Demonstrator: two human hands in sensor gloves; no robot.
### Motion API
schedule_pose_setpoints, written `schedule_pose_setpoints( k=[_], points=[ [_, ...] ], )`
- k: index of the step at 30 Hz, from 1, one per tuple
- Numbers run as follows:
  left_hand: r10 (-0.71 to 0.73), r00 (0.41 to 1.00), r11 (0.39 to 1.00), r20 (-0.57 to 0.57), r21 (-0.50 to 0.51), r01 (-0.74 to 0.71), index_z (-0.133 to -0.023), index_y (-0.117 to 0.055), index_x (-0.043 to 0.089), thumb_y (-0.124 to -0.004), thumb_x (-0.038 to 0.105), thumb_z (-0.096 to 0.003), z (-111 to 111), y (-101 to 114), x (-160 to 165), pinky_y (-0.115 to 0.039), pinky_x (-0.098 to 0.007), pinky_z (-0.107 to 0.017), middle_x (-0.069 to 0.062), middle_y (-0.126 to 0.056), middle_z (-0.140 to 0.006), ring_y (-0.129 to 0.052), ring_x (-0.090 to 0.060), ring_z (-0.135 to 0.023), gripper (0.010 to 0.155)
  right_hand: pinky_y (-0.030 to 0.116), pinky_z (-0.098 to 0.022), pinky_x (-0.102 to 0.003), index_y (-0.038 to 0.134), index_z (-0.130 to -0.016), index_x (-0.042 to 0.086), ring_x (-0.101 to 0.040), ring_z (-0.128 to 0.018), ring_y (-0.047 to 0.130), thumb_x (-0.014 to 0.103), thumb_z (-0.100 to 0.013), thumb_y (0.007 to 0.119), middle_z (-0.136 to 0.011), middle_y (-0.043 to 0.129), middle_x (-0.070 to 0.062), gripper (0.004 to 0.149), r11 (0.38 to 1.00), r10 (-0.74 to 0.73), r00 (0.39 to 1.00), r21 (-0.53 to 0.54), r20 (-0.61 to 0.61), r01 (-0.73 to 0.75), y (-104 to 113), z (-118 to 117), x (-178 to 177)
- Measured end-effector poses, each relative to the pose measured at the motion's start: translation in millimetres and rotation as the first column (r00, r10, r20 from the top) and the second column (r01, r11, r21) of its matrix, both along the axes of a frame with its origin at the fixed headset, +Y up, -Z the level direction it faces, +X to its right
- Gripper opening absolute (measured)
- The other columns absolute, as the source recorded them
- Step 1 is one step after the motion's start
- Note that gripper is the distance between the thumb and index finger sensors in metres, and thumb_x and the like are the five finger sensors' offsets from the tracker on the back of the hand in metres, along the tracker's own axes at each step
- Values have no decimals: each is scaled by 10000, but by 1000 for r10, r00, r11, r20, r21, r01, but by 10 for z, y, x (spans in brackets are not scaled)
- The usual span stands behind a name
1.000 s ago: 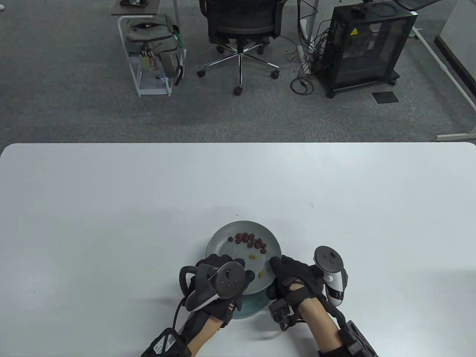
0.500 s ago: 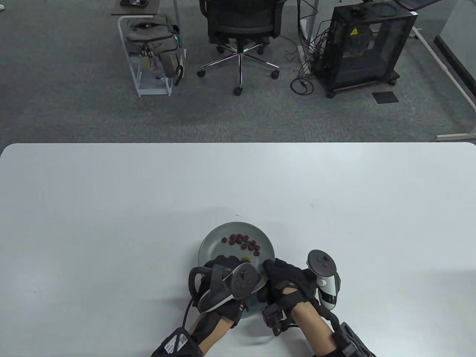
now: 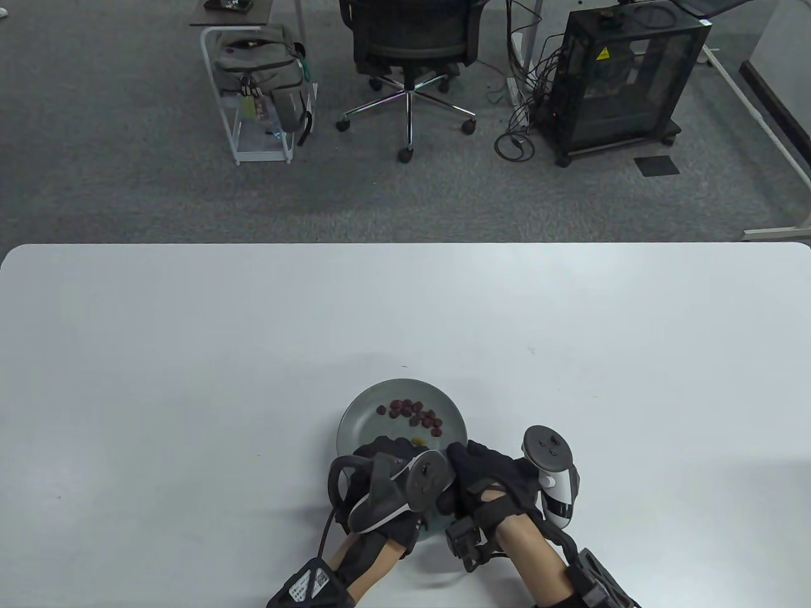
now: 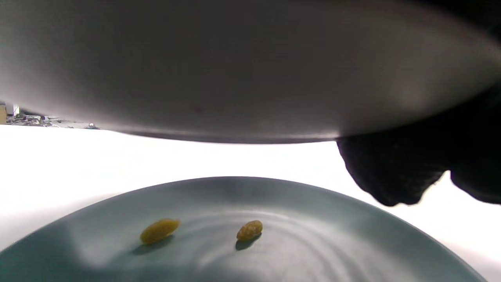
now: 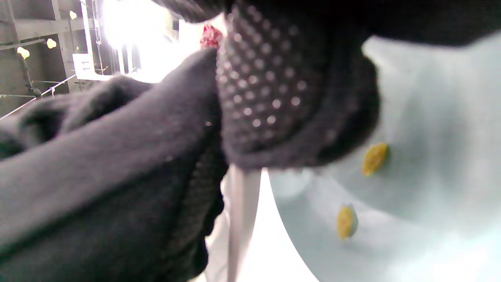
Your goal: Pick raisins with hand pinch into plate
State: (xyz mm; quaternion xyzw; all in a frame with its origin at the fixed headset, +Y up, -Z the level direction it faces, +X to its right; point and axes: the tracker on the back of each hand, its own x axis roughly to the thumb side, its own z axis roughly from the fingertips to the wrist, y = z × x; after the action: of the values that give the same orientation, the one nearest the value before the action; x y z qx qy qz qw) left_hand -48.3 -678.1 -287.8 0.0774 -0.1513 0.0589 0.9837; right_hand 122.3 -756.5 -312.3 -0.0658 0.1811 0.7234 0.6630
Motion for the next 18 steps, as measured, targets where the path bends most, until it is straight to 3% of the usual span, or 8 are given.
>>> schedule_pose_setpoints(
  k=[18],
  points=[
    [22,999,999,29,-42,-21,-679,-1010,102,-988,428,-390,-55,1,-4,-799,-502,-265,13,-975,-328,-903,-204,-166,436,928,-10,-254,683,-868,-52,-162,-128,1102,352,-515,697,-587,1056,-163,537,1000,11,1000,-4,5,-11,0,-11,10]
  ],
)
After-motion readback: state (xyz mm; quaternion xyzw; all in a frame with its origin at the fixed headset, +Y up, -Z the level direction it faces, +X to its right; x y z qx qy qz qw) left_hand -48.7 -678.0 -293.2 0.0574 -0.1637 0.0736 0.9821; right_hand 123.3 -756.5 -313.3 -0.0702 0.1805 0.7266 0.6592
